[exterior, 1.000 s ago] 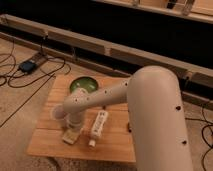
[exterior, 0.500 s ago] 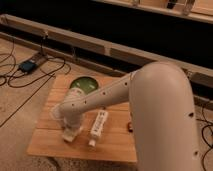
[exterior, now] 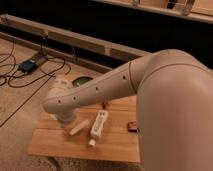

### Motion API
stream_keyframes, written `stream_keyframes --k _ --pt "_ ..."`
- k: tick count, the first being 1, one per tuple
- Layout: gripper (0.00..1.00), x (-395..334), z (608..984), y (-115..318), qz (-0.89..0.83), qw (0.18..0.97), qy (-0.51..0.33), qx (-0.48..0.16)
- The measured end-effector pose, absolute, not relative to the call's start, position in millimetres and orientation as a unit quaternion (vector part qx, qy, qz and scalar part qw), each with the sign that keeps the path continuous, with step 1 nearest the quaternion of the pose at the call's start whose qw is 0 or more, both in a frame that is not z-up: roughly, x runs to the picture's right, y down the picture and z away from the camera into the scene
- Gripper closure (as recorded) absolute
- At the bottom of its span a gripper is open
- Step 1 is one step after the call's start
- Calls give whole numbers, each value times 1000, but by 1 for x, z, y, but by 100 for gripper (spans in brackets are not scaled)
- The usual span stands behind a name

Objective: Place the white sponge in the ceramic cup

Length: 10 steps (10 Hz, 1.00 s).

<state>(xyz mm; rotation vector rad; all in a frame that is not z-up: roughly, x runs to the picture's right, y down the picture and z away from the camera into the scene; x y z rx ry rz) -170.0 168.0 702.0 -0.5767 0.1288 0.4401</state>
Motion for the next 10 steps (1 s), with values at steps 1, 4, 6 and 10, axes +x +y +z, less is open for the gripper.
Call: stream_keyframes --k 1,4,6,10 --pt "100 -170 697 164 212 935 72 -277" --pt "100 -178 683 152 194 941 100 -260" --pt "100 -177 687 151 190 940 110 -260" --pt "74 -178 713 162 121 933 135 -312"
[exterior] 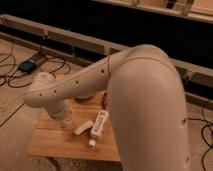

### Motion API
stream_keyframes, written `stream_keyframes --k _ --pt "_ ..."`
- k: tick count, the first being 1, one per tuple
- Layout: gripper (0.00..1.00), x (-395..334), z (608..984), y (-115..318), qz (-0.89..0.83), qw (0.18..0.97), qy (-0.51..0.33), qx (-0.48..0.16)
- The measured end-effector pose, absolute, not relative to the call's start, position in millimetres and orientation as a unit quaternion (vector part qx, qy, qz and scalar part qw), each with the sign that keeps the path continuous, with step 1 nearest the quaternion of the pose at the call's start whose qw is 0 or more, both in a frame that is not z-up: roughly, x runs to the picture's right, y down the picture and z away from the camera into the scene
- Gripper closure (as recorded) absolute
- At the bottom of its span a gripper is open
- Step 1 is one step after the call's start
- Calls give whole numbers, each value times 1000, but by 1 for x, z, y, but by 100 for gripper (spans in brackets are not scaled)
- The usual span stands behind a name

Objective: Place the white sponge in the ceramic cup

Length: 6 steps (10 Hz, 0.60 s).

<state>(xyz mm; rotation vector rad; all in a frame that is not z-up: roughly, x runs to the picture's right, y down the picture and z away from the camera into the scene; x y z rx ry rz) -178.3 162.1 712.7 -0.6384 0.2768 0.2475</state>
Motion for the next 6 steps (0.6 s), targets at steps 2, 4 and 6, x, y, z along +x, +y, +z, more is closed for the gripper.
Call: stream_keyframes --k 2,4,6 --pt "57 -167 731 168 82 920 144 -354" --pt "36 -159 736 173 61 907 165 -382" --pt "21 -146 729 170 55 904 168 -390"
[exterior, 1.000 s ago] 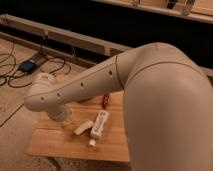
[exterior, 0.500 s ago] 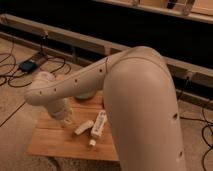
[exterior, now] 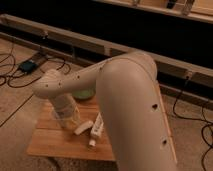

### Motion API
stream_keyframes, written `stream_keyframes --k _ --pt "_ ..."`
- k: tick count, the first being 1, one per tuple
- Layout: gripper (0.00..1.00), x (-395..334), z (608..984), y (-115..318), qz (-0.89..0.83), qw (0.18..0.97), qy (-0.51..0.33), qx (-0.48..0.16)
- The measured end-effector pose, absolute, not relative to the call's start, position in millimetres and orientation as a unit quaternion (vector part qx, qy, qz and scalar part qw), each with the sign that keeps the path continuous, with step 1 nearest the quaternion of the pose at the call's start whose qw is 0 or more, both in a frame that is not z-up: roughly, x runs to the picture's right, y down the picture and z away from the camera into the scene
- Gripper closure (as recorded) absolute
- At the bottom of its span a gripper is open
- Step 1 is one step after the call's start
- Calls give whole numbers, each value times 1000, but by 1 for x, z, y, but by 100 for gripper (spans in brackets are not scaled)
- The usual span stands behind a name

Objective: Place the white sponge in the ceramic cup

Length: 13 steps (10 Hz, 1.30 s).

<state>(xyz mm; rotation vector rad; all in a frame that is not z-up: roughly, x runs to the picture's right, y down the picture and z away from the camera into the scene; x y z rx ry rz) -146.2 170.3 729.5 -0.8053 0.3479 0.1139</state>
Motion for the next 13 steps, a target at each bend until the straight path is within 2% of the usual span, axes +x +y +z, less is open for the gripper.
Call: stream_keyframes --k 6,13 --pt "20 -122 715 177 50 900 161 -403" --pt "20 -119 751 212 45 898 127 -419"
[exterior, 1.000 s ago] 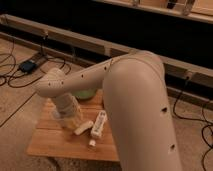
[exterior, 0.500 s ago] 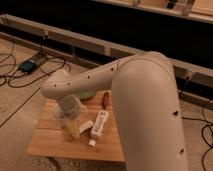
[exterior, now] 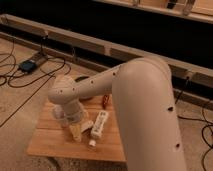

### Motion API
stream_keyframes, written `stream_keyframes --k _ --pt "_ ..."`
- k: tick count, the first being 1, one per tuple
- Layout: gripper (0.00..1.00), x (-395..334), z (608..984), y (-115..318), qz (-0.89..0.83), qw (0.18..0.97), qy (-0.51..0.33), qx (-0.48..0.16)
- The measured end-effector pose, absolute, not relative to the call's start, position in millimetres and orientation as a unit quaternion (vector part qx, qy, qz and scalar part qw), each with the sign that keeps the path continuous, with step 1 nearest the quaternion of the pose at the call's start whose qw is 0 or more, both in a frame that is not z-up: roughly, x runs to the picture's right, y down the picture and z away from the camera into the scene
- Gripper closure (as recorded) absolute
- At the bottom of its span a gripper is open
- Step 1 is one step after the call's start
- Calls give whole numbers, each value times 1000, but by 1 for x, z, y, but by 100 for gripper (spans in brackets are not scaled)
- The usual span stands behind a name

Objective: Place the white sponge in the ceramic cup

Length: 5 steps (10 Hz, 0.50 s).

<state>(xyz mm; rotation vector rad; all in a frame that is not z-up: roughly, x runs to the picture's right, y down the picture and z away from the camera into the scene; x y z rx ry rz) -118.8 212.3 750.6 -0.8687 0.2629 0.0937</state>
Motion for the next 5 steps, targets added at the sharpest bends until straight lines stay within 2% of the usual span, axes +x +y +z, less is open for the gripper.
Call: stream_keyframes --k 3,4,5 --pt "20 -122 762 220 19 911 66 -407" --pt "23 -121 769 222 11 914 56 -402" --pt "34 -127 776 227 3 917 42 -397"
